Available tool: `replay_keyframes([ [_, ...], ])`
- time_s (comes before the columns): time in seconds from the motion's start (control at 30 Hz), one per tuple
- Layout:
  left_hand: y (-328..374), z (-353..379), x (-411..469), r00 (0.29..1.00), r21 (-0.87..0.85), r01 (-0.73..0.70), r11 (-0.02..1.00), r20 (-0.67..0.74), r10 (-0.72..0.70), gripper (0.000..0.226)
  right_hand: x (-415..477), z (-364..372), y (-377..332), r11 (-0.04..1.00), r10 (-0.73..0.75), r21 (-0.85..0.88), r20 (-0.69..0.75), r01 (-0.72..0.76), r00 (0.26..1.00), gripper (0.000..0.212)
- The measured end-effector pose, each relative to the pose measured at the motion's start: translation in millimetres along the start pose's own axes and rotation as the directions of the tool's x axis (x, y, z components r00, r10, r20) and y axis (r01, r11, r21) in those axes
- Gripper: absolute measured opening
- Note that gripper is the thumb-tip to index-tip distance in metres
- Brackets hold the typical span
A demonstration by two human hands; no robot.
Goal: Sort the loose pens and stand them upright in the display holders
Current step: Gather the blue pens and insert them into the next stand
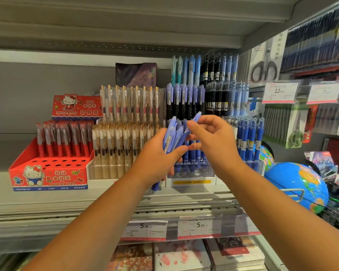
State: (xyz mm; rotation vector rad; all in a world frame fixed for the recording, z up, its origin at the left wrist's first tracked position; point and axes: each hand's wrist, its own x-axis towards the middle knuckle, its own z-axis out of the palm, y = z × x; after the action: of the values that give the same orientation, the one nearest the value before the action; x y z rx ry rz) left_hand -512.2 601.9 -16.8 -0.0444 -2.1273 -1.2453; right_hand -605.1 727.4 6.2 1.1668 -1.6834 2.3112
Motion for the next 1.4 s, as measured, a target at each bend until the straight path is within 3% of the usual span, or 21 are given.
replay_keyframes([
  [0.27, 0.1, 0.3, -0.3, 0.999, 0.032, -0.01, 0.999, -0.049, 0.012, 0.022, 0.2, -9.7, 4.6, 0.999, -0.011, 0.031, -0.05, 0.013, 0.999, 0.011],
  [0.43, -0.8, -0.4, 0.8, 0.995, 0.004, -0.029, 1.0, -0.091, 0.03, 0.011, 6.7, -18.7, 4.7, 0.996, -0.059, 0.053, -0.133, 0.066, 0.989, 0.031],
  [0.6, -0.1, -0.8, -0.8, 0.997, -0.004, -0.028, 1.0, -0.072, 0.028, 0.013, 14.0, -31.4, 1.1, 0.979, -0.183, -0.116, -0.145, 0.167, 0.972, 0.029],
  [0.8, -3.3, -4.2, -1.5, 0.999, -0.112, 0.015, 0.994, -0.029, -0.018, 0.013, 20.6, -39.3, 1.5, 0.908, -0.296, -0.328, -0.06, 0.262, 0.953, 0.031],
  [1.03, -0.9, -1.7, -0.7, 0.994, -0.079, 0.008, 0.997, -0.107, -0.017, 0.015, 22.1, -38.1, 11.3, 0.871, -0.217, -0.442, 0.049, 0.216, 0.975, 0.04],
  [1.23, -1.8, 0.3, 2.3, 0.993, -0.061, -0.02, 0.998, -0.12, 0.013, 0.007, 24.8, -37.4, 19.1, 0.855, -0.146, -0.499, 0.027, 0.14, 0.989, 0.039],
  [1.4, -1.9, 1.3, 3.7, 0.995, -0.105, -0.025, 0.994, -0.095, 0.015, 0.022, 25.5, -37.8, 23.6, 0.835, -0.137, -0.534, 0.034, 0.134, 0.99, 0.04],
])
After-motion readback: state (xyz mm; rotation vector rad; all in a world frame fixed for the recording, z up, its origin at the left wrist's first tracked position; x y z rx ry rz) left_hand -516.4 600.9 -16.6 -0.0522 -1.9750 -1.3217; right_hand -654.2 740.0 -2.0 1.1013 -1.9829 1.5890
